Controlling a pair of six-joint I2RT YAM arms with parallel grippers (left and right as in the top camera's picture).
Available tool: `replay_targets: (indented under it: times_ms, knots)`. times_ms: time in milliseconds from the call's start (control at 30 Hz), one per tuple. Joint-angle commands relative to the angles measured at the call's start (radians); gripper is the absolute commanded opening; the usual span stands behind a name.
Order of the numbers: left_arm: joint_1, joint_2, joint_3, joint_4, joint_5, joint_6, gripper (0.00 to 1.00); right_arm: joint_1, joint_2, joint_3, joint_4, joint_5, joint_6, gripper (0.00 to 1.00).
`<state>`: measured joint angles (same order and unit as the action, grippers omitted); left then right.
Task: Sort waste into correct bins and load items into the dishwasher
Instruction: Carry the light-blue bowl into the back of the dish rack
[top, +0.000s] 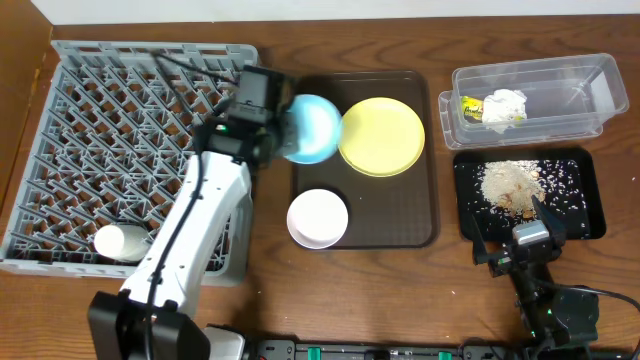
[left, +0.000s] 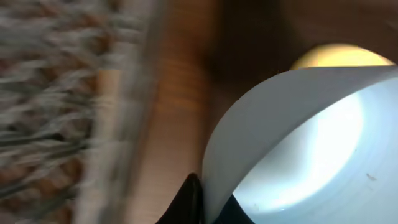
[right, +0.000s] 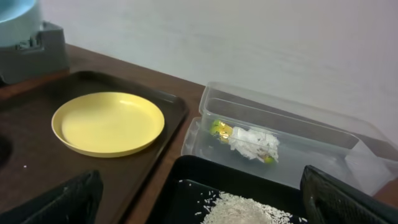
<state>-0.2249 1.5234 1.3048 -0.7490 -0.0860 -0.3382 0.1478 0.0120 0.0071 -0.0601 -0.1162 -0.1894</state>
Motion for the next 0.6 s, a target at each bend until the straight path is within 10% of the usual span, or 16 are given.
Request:
replay_targets:
  times_ms: [0, 567]
  knots:
    - [0.061, -0.043, 0.014, -0.013, -0.294, -0.027, 0.08, -0.004, -0.005, -0.002, -0.003, -0.005, -0.006, 0.99]
    - [0.129, 0.159, 0.014, 0.193, -1.000, 0.057, 0.08, -0.004, -0.005, -0.002, -0.003, -0.005, -0.006, 0.99]
